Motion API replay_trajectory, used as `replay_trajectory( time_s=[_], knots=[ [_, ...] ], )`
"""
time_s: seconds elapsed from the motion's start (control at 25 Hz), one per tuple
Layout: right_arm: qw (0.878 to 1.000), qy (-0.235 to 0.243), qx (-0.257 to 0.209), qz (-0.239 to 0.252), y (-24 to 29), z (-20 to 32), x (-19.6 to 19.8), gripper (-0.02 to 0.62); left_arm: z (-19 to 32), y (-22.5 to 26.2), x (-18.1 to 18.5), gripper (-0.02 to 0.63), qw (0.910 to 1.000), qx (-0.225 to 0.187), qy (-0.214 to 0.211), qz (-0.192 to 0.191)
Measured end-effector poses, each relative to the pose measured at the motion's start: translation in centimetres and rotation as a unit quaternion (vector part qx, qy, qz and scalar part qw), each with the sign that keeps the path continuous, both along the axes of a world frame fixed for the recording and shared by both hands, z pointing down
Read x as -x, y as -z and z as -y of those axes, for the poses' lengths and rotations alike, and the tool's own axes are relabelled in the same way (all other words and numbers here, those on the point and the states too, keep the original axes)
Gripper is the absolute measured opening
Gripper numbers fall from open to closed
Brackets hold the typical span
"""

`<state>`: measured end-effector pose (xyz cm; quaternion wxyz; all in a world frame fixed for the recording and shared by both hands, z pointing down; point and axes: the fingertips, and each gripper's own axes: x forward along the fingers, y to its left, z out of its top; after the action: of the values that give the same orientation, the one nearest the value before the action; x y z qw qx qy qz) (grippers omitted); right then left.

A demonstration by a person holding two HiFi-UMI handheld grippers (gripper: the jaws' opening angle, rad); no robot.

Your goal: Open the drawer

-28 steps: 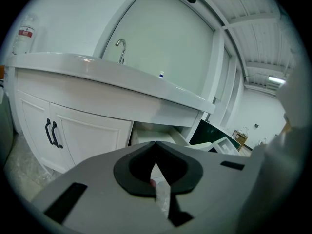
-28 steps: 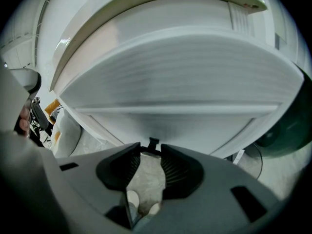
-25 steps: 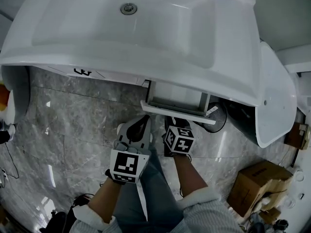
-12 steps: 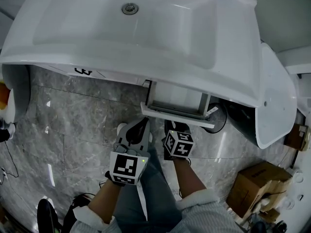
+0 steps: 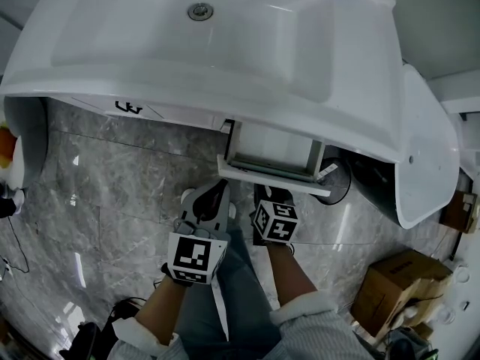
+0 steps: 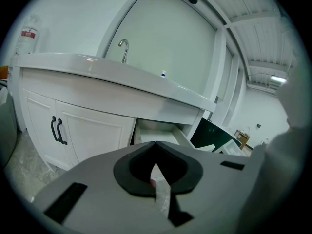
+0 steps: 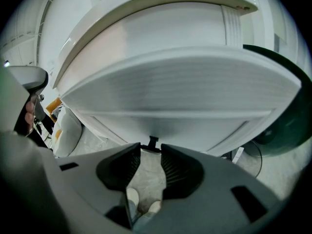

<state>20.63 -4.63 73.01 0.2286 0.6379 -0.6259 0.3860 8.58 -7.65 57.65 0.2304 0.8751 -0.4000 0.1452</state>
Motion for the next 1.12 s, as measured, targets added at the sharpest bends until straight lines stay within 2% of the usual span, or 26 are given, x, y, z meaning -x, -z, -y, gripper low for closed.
replay_trajectory(
  time_s=[0.32, 0.64, 0.92, 1.12],
  knots=[
    [1.000, -0.015, -0.008, 0.009, 0.0, -0.1, -0.2, 0.146, -0.2, 0.5, 0.0, 0.017, 0.9999, -0.008, -0.006, 0.000],
    [1.000, -0.027, 0.006, 0.015, 1.0, -2.3, 0.2, 0.130, -0.9, 1.6, 0.8, 0.017, 0.9998, -0.009, -0.014, 0.006],
    [0.999, -0.038, -0.006, 0.038, 5.8, -4.1, 1.7, 0.104, -1.5, 4.6, 1.2, 0.017, 0.9995, -0.017, -0.027, 0.005],
    [0.995, -0.053, -0.036, 0.080, 11.0, -3.8, 3.0, 0.073, -1.3, 7.9, 1.6, 0.017, 0.9991, -0.028, -0.031, 0.000]
  ],
)
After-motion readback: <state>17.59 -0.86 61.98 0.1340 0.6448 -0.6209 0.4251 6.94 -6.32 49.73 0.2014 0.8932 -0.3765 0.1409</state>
